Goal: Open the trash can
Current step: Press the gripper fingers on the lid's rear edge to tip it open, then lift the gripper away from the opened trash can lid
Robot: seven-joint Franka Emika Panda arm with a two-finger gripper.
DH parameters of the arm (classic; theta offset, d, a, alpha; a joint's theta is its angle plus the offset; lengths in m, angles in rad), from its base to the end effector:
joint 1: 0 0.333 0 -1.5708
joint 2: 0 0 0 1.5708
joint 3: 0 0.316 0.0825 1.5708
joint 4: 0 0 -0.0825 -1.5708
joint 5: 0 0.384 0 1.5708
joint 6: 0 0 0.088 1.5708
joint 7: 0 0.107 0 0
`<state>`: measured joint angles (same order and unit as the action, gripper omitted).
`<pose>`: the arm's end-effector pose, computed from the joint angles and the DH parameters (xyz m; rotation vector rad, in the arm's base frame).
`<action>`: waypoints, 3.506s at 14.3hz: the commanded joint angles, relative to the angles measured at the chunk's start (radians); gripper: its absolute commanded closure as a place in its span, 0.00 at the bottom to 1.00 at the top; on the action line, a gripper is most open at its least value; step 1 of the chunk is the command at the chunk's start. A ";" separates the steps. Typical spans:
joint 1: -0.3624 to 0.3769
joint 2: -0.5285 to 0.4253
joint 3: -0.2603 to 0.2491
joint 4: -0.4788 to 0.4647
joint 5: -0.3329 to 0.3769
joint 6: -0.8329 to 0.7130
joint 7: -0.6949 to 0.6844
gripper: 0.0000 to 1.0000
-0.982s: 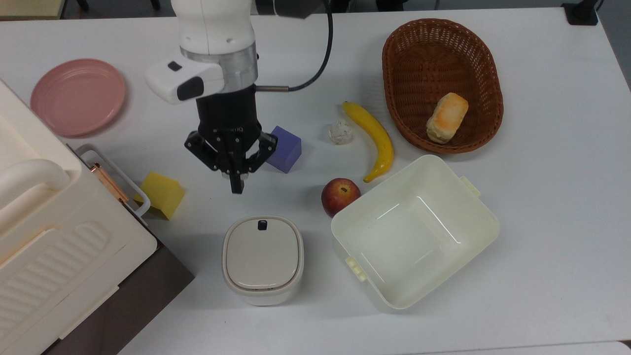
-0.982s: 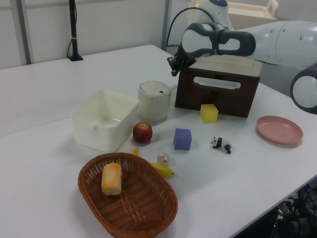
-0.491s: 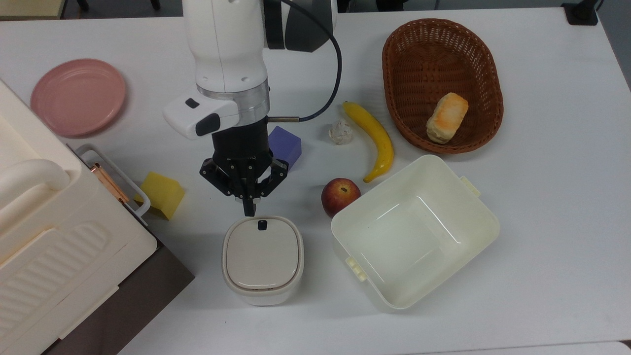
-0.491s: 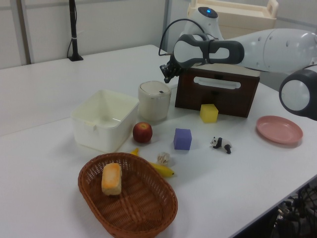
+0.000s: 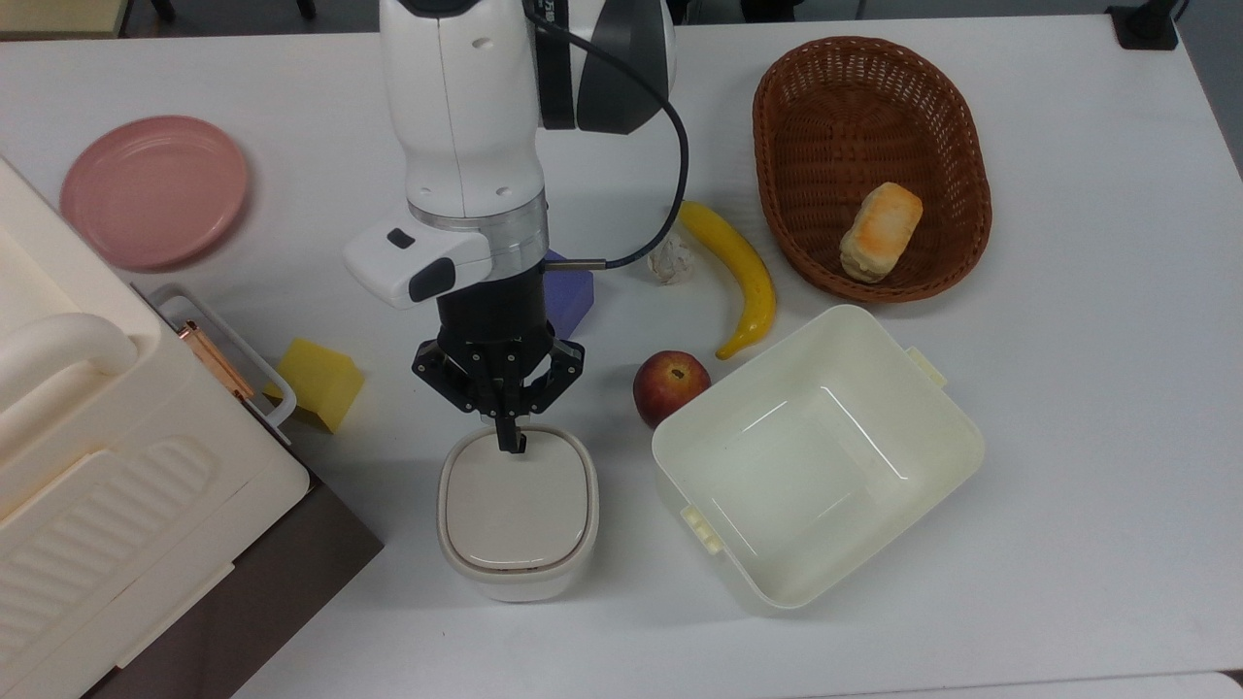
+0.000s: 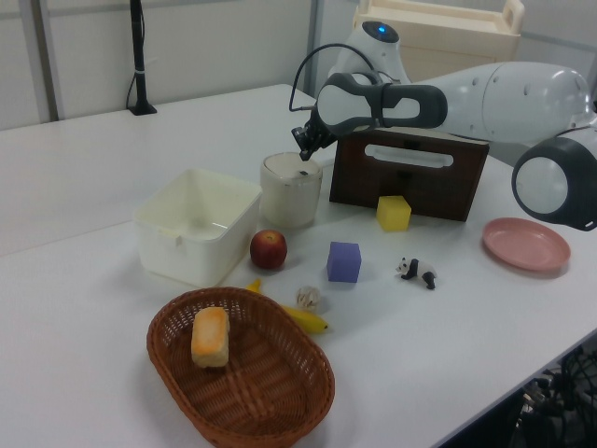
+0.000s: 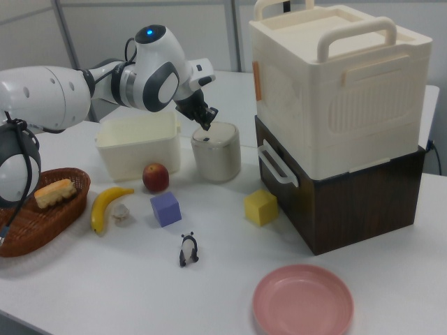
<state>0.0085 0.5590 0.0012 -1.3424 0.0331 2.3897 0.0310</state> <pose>0.7554 0.0074 0.4573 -3.0110 0.0605 -0.7492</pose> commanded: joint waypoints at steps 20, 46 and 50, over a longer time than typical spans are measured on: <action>0.021 0.059 0.002 0.009 -0.078 0.022 -0.013 1.00; -0.012 -0.485 0.016 -0.245 -0.120 -0.674 0.124 0.01; 0.005 -0.516 0.016 -0.290 -0.111 -0.675 0.127 0.00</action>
<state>0.0015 0.0942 0.0232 -1.5579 -0.0898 1.7118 0.1621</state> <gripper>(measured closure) 0.441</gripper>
